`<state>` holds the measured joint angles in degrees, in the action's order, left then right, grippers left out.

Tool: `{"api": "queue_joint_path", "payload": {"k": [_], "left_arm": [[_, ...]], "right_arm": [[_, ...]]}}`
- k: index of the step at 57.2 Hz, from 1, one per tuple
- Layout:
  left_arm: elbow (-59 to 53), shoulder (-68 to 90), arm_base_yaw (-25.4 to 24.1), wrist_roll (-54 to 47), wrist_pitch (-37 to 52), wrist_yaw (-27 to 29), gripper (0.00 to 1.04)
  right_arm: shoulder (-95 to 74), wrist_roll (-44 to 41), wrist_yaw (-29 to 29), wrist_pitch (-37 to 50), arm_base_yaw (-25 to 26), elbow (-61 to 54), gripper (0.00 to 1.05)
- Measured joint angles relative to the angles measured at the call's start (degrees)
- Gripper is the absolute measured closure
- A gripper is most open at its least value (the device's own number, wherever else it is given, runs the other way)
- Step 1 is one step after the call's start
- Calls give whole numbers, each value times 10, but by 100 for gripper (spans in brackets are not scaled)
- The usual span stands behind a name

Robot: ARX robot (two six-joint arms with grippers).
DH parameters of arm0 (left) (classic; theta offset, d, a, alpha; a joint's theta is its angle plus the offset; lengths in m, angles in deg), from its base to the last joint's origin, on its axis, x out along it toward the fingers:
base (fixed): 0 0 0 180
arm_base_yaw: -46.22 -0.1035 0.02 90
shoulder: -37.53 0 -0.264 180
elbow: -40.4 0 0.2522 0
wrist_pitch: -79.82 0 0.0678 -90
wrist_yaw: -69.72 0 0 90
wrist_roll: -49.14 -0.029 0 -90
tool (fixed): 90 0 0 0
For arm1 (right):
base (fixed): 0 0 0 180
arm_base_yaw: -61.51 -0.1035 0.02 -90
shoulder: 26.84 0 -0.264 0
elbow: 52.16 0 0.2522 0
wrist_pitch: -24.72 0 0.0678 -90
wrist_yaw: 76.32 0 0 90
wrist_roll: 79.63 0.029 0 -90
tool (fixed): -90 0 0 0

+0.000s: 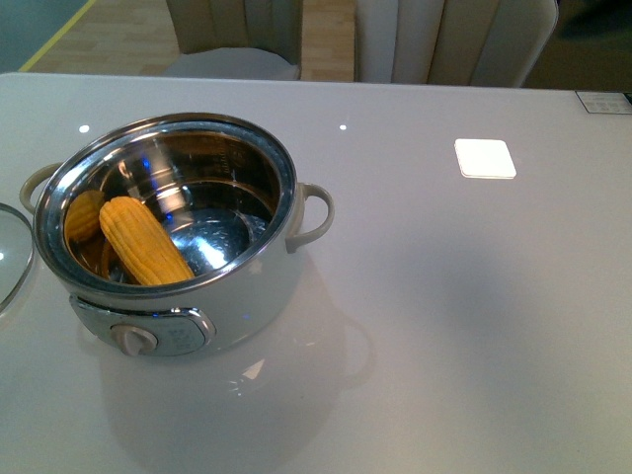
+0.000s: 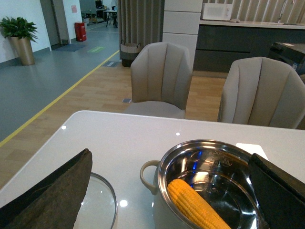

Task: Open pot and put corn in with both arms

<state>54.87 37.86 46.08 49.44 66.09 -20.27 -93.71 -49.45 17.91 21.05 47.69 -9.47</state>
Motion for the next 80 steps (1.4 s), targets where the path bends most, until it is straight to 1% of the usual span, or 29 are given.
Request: {"api": "queue_joint_path", "payload": {"k": [10, 16, 17, 18, 19, 20, 21, 23, 25, 29, 30, 31, 32, 39, 40, 42, 46, 66, 80], "left_arm": [[0, 0, 0, 0, 0, 0, 7], [0, 0, 0, 0, 0, 0, 7], [0, 0, 0, 0, 0, 0, 7], [0, 0, 0, 0, 0, 0, 7], [0, 0, 0, 0, 0, 0, 7], [0, 0, 0, 0, 0, 0, 7], [0, 0, 0, 0, 0, 0, 7], [0, 0, 0, 0, 0, 0, 7], [0, 0, 0, 0, 0, 0, 7], [0, 0, 0, 0, 0, 0, 7], [0, 0, 0, 0, 0, 0, 7], [0, 0, 0, 0, 0, 0, 7], [0, 0, 0, 0, 0, 0, 7], [0, 0, 0, 0, 0, 0, 7], [0, 0, 0, 0, 0, 0, 7], [0, 0, 0, 0, 0, 0, 7], [0, 0, 0, 0, 0, 0, 7], [0, 0, 0, 0, 0, 0, 7], [0, 0, 0, 0, 0, 0, 7]], "right_arm": [[132, -90, -5, -39, 44, -102, 9], [140, -106, -8, -37, 46, -105, 9], [135, -120, -26, -9, 42, -114, 11], [129, -139, -56, 43, 39, -129, 14], [127, -149, -70, 71, 38, -138, 16], [122, -180, -101, 153, 37, -166, 21], [121, -199, -117, 198, 38, -183, 24], [128, -236, -126, 289, 44, -218, 33], [148, -258, -125, 334, 51, -231, 42], [192, -282, -114, 330, 63, -240, 59], [193, -285, -110, 334, 67, -247, 64], [193, -285, -110, 339, 68, -250, 66], [194, -287, -106, 351, 72, -260, 72], [224, -292, -86, 320, 89, -279, 91], [234, -294, -65, 313, 99, -279, 95], [253, -296, -47, 298, 118, -279, 101], [294, -298, -46, 264, 135, -279, 103], [414, -298, -44, 152, 136, -280, 103], [475, -298, -44, 93, 136, -280, 103]]}}
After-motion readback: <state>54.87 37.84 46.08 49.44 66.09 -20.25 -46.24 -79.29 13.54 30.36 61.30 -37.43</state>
